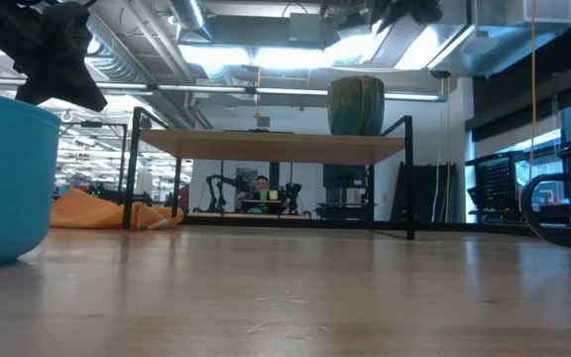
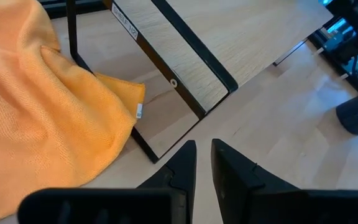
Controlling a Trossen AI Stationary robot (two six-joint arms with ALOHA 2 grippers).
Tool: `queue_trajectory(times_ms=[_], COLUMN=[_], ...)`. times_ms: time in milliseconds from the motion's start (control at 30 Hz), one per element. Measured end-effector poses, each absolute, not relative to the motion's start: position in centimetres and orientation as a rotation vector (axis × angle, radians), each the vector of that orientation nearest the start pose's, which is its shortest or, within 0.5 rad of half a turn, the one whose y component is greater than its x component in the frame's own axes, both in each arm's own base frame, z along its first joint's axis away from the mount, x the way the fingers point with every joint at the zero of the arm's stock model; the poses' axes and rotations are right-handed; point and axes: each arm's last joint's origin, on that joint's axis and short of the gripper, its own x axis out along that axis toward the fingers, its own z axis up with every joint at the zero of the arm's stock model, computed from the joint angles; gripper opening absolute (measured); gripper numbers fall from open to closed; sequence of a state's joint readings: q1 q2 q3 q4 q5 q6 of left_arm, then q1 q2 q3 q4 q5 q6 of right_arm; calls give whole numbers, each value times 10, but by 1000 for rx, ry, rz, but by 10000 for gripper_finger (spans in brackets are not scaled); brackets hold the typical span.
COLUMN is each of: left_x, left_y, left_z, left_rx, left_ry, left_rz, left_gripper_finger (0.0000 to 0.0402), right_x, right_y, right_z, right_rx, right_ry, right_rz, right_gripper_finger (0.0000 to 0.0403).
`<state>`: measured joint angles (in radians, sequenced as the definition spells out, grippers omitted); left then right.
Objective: Stack small to large cups/mugs on shelf
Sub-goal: Put the dark blue mug on the shelf
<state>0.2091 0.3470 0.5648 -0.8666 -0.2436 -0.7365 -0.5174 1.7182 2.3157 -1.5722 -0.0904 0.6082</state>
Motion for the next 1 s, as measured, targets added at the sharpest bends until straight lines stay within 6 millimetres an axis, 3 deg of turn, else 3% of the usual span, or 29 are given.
queue_trajectory(times_ms=[233,433,1000], left_x=[77,79,79], left_y=[23,24,22], left_z=[255,259,259], left_rx=[-625,-589,-601], left_ry=[381,347,366], left_rz=[604,582,534], left_gripper_finger=[44,44,43], right_x=[246,257,293], right_y=[-88,-57,-5], right_z=[486,483,392], right_rx=[675,586,621], right_ry=[843,889,1314], right_rz=[-355,-281,-229], right_gripper_finger=[83,83,83])
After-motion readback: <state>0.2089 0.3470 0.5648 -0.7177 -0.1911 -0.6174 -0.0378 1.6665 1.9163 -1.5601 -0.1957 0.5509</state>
